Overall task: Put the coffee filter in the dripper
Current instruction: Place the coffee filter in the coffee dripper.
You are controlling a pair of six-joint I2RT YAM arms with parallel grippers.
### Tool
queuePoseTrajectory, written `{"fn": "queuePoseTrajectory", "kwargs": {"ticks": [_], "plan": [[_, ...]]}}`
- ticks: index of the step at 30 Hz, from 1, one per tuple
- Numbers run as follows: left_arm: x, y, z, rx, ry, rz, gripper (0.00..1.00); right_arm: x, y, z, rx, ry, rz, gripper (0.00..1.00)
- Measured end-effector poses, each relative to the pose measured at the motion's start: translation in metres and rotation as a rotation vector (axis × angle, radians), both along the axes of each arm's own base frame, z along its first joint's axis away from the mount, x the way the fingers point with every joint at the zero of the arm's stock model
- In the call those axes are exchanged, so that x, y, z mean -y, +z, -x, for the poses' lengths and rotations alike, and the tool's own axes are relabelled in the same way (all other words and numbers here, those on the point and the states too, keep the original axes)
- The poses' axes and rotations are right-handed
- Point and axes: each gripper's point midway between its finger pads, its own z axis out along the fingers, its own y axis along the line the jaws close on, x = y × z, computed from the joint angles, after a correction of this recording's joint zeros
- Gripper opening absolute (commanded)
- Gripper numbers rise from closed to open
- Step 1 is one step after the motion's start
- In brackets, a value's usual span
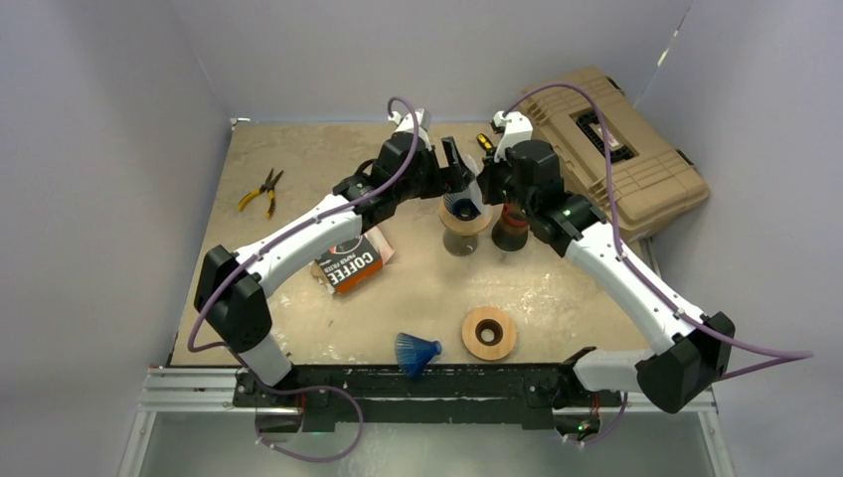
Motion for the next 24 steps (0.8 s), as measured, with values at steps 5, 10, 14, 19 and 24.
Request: {"fn": "queuePoseTrajectory", "kwargs": {"ticks": [5, 10, 14, 19, 24], "plan": [[0.003, -0.007, -0.002, -0.019, 0.001, 0.005, 0.89, -0.001, 0.0, 0.0, -0.001, 0.008, -0.004, 0.0], [0.002, -0.002, -0.003, 0.002, 0.007, 0.025, 0.89, -0.001, 0.0, -0.001, 0.003, 0.007, -0.007, 0.0], [-0.003, 0.01, 0.005, 0.027, 0.004, 0.049, 0.87, -0.003, -0.005, 0.001, -0.009, 0.022, -0.008, 0.0], [-0.004, 0.035, 0.009, 0.074, -0.01, 0.096, 0.85, -0.005, -0.005, 0.003, -0.013, 0.032, -0.013, 0.0], [0.0, 0.034, 0.008, 0.062, -0.021, 0.092, 0.81, -0.008, -0.005, 0.004, -0.017, 0.043, -0.021, 0.0]]}}
